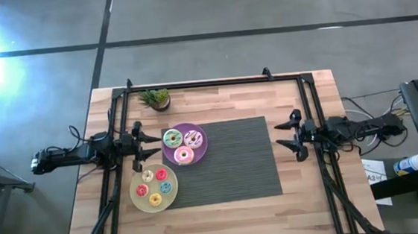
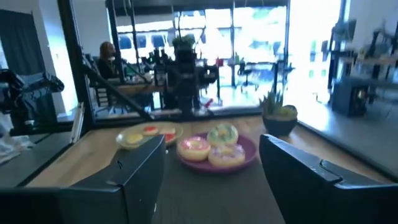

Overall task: Pick & Place donuts
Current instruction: Return to Home Position

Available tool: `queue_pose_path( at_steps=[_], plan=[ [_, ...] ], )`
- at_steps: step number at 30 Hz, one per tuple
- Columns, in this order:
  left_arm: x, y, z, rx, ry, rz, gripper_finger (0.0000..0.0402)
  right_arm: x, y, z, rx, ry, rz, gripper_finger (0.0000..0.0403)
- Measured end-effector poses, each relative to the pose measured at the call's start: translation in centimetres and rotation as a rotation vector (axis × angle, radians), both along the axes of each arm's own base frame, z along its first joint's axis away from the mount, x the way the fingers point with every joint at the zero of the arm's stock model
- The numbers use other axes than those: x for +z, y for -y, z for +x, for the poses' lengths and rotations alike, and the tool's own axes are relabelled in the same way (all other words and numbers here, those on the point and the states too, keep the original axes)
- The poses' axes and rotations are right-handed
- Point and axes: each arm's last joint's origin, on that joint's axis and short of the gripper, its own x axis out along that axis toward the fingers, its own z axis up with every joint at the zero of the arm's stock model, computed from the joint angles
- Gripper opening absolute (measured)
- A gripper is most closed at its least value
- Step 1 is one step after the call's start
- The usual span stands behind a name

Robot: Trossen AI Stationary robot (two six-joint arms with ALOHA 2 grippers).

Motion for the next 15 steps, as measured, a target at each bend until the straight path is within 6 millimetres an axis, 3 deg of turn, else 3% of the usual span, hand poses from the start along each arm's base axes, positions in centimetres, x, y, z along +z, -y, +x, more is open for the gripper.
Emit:
queue_pose_path(
  at_steps=[9, 15],
  plan=[
    [0.01, 0.0, 0.0, 0.0, 0.0, 0.0, 0.0149, -0.46, 0.18, -0.06, -0.007, -0.047, -0.027, 0.0246],
    [0.01, 0.0, 0.0, 0.001, 0.0, 0.0, 0.0149, -0.67, 0.15, -0.01, 0.091, -0.069, -0.136, 0.0247]
  ],
)
